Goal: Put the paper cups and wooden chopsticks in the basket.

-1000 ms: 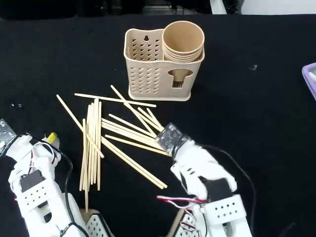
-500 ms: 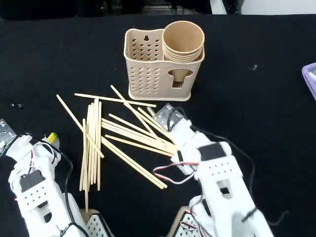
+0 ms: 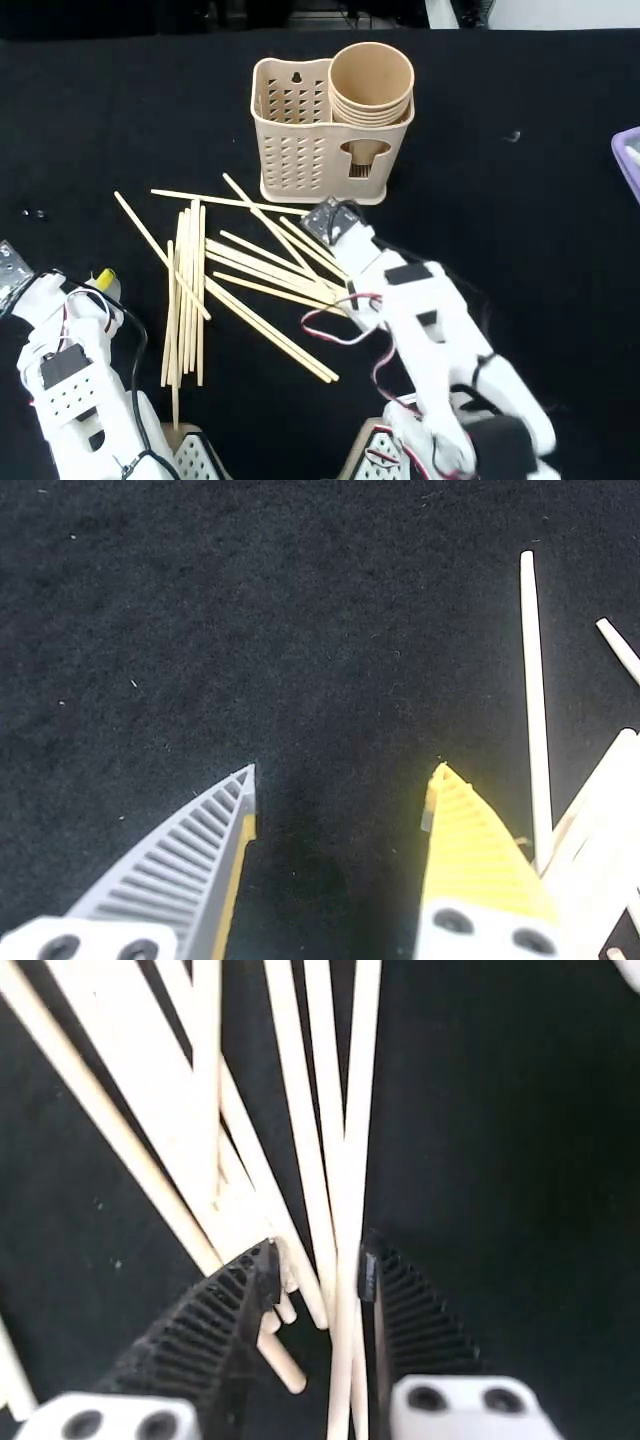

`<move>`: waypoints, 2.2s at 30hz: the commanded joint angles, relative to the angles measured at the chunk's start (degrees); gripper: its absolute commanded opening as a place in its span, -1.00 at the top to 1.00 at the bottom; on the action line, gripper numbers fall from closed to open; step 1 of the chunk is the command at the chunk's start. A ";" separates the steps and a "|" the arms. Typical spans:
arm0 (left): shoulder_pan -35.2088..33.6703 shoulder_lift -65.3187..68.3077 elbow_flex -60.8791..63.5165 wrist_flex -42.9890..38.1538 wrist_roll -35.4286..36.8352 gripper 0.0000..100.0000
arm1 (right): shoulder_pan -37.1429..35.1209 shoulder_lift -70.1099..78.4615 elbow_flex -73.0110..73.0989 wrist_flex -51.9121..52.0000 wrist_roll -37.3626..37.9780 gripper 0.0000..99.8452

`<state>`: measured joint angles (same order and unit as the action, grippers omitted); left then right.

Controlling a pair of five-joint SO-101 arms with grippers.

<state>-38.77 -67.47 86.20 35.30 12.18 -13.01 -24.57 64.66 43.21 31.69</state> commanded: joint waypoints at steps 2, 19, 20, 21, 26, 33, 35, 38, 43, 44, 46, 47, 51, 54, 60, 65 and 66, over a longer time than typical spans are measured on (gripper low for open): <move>-0.04 -0.88 -3.03 -0.97 -2.20 0.47 | 1.23 7.25 -6.99 -0.79 -0.44 0.72; 0.04 -0.88 -3.03 -0.97 -2.37 0.47 | 1.93 -14.64 -4.00 13.19 0.26 0.98; 0.04 -0.88 -3.03 -0.97 -2.37 0.47 | 1.93 -16.04 -3.74 14.42 1.32 0.98; 0.04 -0.88 -3.03 -0.97 -2.37 0.47 | 1.85 -16.84 -3.56 15.56 2.29 0.98; 0.04 -0.88 -3.03 -0.97 -2.46 0.47 | 1.93 -16.13 -1.54 20.48 6.95 0.98; 0.04 -0.88 -3.03 -0.97 -2.46 0.47 | 2.02 -7.34 -2.24 18.55 8.00 0.88; 0.04 -0.88 -3.03 -0.97 -2.46 0.47 | 2.81 -3.30 -2.42 15.65 8.00 0.78; 0.04 -0.88 -3.03 -0.97 -2.46 0.47 | 5.19 2.86 -4.35 11.08 8.00 0.69; 0.04 -0.88 -3.03 -0.97 -2.46 0.47 | 9.85 9.36 -11.91 11.52 8.00 0.69; 0.04 -0.88 -3.03 -0.97 -2.46 0.47 | 10.29 9.89 -13.32 12.66 8.00 0.69; 0.04 -0.88 -3.03 -0.97 -2.46 0.47 | 10.20 10.51 -15.34 14.77 8.00 0.69; 0.04 -0.88 -3.03 -0.97 -2.46 0.47 | 10.20 10.51 -15.96 15.47 8.00 0.69; 0.04 -0.88 -3.03 -0.97 -2.46 0.47 | 9.58 10.51 -16.84 15.91 8.09 0.81; 0.04 -0.88 -3.03 -0.97 -2.46 0.47 | 9.93 10.51 -17.19 16.18 8.09 0.97; 0.04 -0.88 -3.03 -0.97 -2.46 0.47 | 10.11 10.42 -17.36 17.14 8.09 0.98; 0.04 -0.88 -3.03 -0.97 -2.46 0.47 | 10.20 10.42 -19.74 17.49 8.09 0.98; 0.04 -0.88 -3.03 -0.97 -2.46 0.47 | 10.20 10.42 -20.44 17.49 8.09 0.98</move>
<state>-38.77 -67.47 86.20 35.30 10.24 -3.87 -14.02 49.71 60.00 39.16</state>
